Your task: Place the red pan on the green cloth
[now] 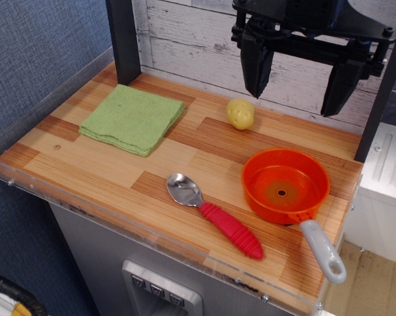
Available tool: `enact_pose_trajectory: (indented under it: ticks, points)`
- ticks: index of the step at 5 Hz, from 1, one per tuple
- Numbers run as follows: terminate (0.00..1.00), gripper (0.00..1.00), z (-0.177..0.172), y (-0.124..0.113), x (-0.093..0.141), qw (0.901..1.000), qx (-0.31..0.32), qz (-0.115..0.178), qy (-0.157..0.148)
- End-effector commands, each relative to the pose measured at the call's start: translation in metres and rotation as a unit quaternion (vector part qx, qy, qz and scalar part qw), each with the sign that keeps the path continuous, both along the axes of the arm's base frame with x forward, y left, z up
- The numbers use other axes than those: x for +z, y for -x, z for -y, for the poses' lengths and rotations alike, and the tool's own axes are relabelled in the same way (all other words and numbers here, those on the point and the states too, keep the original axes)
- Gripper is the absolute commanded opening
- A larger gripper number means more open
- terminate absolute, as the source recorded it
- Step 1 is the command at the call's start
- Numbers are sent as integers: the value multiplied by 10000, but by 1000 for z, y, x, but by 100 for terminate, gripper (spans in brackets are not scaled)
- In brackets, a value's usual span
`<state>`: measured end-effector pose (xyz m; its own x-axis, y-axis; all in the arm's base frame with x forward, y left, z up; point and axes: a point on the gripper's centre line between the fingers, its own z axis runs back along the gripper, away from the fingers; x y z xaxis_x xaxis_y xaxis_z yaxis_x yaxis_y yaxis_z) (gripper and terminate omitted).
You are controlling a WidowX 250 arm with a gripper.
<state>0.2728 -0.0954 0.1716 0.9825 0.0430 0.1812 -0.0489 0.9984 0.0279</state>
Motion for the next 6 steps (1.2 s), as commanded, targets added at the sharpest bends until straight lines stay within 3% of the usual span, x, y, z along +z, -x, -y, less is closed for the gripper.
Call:
enact_pose_trajectory:
  ticks: [1, 3, 6]
  points:
    - [0, 100, 0, 0, 0, 10000, 0, 0, 0]
    - [0, 100, -23, -4, -15, 9986, 524, -88, 2]
    - [0, 100, -53, -19, -74, 9939, 1092, -168, 23]
